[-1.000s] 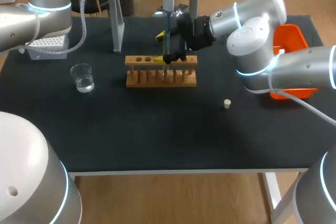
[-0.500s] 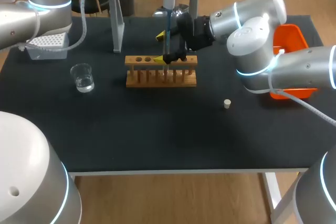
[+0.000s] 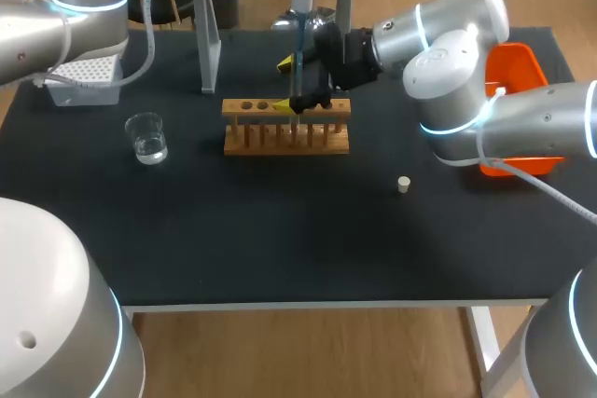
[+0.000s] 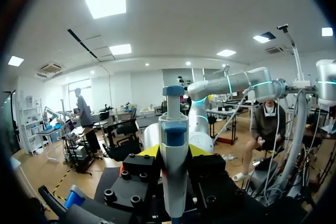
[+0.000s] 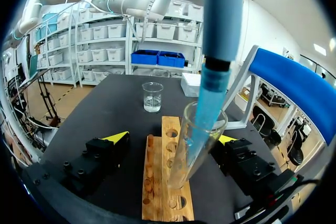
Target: Invert the test tube, pick up the pipette, mount the tip to pipette, aspirate from beaker and dispense into the tube, eject the tip, return the pipette, and cap with the stopper.
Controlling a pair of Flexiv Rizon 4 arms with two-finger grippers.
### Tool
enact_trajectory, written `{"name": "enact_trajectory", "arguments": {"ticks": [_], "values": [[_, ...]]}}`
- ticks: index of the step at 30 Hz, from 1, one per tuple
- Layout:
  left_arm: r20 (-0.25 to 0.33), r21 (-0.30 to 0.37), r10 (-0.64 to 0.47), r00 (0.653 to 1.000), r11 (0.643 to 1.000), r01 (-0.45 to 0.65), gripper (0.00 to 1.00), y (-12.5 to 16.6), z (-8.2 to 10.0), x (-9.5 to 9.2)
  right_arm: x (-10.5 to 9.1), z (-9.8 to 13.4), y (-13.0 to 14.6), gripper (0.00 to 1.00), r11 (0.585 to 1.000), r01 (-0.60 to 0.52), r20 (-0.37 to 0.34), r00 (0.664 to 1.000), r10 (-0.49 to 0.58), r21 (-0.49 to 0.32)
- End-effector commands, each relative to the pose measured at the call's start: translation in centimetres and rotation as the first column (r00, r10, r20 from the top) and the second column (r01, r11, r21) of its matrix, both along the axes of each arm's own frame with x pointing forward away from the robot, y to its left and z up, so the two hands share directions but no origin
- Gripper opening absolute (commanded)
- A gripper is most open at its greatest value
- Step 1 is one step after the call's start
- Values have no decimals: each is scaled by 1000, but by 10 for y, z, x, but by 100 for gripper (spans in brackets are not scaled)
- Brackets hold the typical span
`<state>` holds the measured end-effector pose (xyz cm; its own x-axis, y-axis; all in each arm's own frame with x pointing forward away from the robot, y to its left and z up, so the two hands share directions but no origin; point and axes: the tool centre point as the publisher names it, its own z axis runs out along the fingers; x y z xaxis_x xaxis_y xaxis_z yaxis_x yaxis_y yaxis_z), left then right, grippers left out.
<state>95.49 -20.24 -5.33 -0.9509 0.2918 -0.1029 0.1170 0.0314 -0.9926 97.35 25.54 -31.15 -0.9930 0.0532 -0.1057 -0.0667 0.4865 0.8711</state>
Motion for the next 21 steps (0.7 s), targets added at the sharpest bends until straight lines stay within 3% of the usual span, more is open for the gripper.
{"name": "enact_trajectory", "arguments": {"ticks": [1, 21], "values": [[1, 7, 5, 1000, 1000, -5, 0, 1, 4, -2, -1, 1, -1, 100, 1000, 1, 0, 1000, -1, -1], [17, 20, 25, 1000, 999, -26, 0, 0, 18, -8, -1, 1, -1, 100, 1000, 1, 0, 1000, -1, -1]]}}
